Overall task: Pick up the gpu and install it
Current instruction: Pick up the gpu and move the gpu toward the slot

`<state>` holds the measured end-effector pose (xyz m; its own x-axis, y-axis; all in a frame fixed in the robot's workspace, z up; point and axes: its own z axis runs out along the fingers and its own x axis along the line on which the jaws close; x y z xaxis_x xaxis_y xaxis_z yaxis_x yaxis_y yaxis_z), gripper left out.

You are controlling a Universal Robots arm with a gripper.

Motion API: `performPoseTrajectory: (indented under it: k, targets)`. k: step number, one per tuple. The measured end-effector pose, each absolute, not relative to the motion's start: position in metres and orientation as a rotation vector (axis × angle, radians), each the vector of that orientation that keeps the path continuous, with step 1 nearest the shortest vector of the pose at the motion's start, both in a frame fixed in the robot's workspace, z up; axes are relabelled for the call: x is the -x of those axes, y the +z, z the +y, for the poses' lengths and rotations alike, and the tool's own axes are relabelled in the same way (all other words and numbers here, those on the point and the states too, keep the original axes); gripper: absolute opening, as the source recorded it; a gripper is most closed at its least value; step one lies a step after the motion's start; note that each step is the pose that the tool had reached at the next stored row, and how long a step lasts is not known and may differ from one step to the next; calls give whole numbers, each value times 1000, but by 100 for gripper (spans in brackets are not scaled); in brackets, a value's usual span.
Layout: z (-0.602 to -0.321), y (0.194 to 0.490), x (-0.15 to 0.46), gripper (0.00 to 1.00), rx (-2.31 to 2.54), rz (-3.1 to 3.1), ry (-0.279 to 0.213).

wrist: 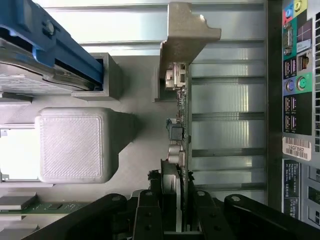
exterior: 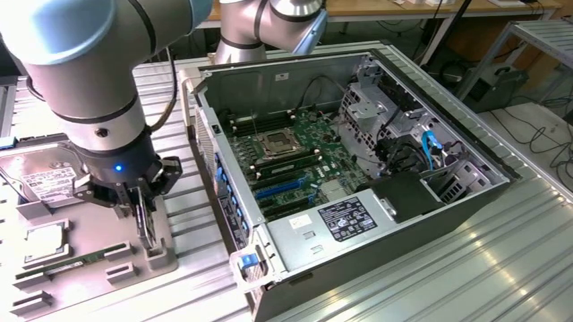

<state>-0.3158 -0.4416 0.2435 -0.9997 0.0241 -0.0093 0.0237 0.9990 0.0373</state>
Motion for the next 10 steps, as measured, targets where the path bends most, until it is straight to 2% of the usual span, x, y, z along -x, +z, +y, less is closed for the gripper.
performPoseTrajectory:
  k: [6, 10]
  targets:
    - [-442, 270, 316, 28, -37, 3131, 58]
    - [-442, 274, 316, 28, -12, 3132, 58]
